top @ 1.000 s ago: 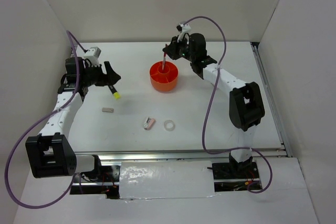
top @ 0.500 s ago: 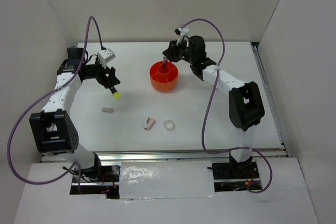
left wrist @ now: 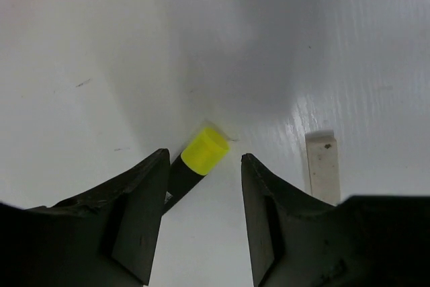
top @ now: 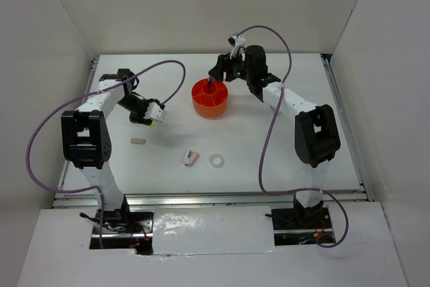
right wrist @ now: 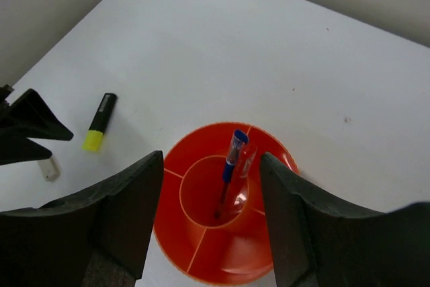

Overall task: Sort the stationery into containers
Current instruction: Pick up the pen from the center of the board.

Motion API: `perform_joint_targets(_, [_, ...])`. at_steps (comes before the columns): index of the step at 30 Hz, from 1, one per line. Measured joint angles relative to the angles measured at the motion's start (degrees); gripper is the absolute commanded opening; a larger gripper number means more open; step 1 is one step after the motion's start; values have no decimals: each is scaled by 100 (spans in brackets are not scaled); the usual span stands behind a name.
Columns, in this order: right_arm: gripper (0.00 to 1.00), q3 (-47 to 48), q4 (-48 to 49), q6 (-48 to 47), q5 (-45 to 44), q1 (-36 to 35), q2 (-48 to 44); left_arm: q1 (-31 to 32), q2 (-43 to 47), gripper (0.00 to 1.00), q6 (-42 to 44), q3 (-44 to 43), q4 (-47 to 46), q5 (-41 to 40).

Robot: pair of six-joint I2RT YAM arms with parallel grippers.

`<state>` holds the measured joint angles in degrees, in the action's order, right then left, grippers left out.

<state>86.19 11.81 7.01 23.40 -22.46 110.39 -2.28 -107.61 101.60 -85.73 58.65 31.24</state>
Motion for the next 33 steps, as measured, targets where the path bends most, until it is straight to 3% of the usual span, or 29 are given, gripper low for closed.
perform_joint_targets(8, [66, 0, -708, 328, 424, 662, -638, 260, -391, 69, 922, -269, -37, -953])
perform_joint_targets(15, [66, -39, -857, 411, 651, 1167, -1252, 444, -966, 69, 1084, -629, 31, -1681])
perform_joint_targets(23, [66, -256, -1034, 415, 831, 1381, -1351, 562, -1419, 68, 1097, -905, 13, -2245])
perform_joint_targets(33, [65, -308, -1108, 411, 898, 1502, -1351, 597, -1355, 61, 1099, -597, -188, -2559])
